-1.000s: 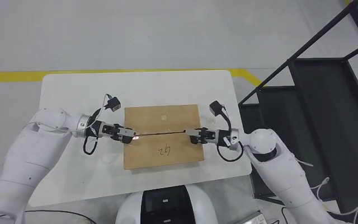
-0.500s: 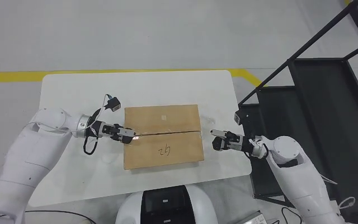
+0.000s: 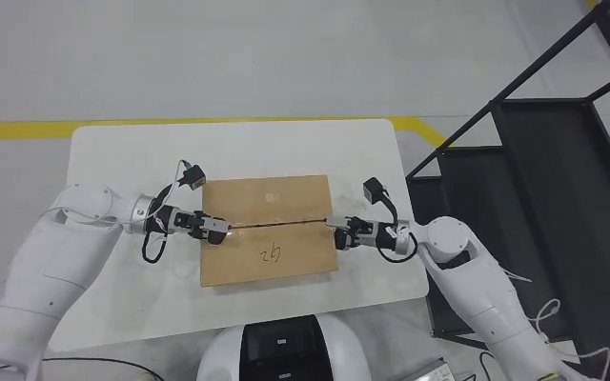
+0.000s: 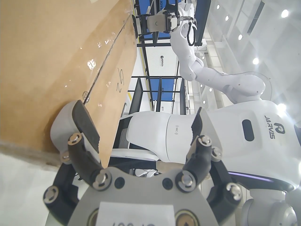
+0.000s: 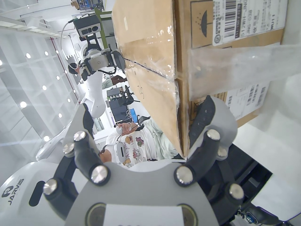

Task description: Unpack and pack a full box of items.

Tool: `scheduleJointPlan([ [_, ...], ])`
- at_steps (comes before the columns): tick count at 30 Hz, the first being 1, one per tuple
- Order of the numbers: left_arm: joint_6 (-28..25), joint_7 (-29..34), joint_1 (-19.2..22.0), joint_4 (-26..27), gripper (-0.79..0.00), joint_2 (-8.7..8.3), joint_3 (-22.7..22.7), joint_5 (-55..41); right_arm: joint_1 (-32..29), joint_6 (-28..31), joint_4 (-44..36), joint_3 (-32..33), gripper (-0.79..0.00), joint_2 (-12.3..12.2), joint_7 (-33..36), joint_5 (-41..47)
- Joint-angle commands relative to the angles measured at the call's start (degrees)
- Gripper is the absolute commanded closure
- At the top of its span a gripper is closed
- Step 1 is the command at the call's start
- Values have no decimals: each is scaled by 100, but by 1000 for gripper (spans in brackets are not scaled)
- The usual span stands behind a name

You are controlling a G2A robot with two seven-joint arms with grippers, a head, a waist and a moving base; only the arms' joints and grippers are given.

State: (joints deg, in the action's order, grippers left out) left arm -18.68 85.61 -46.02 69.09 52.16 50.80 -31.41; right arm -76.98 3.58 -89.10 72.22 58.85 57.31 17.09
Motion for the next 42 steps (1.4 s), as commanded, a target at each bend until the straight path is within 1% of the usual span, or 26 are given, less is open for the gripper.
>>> scheduleJointPlan([
  [1, 0, 0, 0, 0, -785, 0, 0, 0, 158, 23, 44, -133, -785, 27, -15, -20],
  [8, 0, 0, 0, 0, -785, 0, 0, 0, 686, -63, 104, -745, -785, 152, 15, -159],
  [12, 0, 0, 0, 0, -785, 0, 0, 0, 780, -82, 221, -868, -785, 177, -22, -225],
  [16, 0, 0, 0, 0, -785, 0, 0, 0, 596, -94, 229, -670, -785, 129, -97, -213],
  [22, 0, 0, 0, 0, -785, 0, 0, 0, 77, -315, 43, -291, -785, 29, 42, 87],
  [24, 0, 0, 0, 0, -785, 0, 0, 0, -14, -334, 80, -281, -785, 31, 82, 303],
  [27, 0, 0, 0, 0, -785, 0, 0, 0, 22, -305, 235, -390, -785, 68, 27, 515],
  [30, 0, 0, 0, 0, -785, 0, 0, 0, 183, -320, 502, -539, -785, 119, -189, 543],
  [36, 0, 0, 0, 0, -785, 0, 0, 0, 510, -230, 1107, -765, -785, 253, -828, 803],
  [38, 0, 0, 0, 0, -785, 0, 0, 0, 641, -219, 1359, -833, -785, 292, -1058, 760],
  [42, 0, 0, 0, 0, -785, 0, 0, 0, 771, -209, 1661, -944, -785, 349, -1169, 803],
])
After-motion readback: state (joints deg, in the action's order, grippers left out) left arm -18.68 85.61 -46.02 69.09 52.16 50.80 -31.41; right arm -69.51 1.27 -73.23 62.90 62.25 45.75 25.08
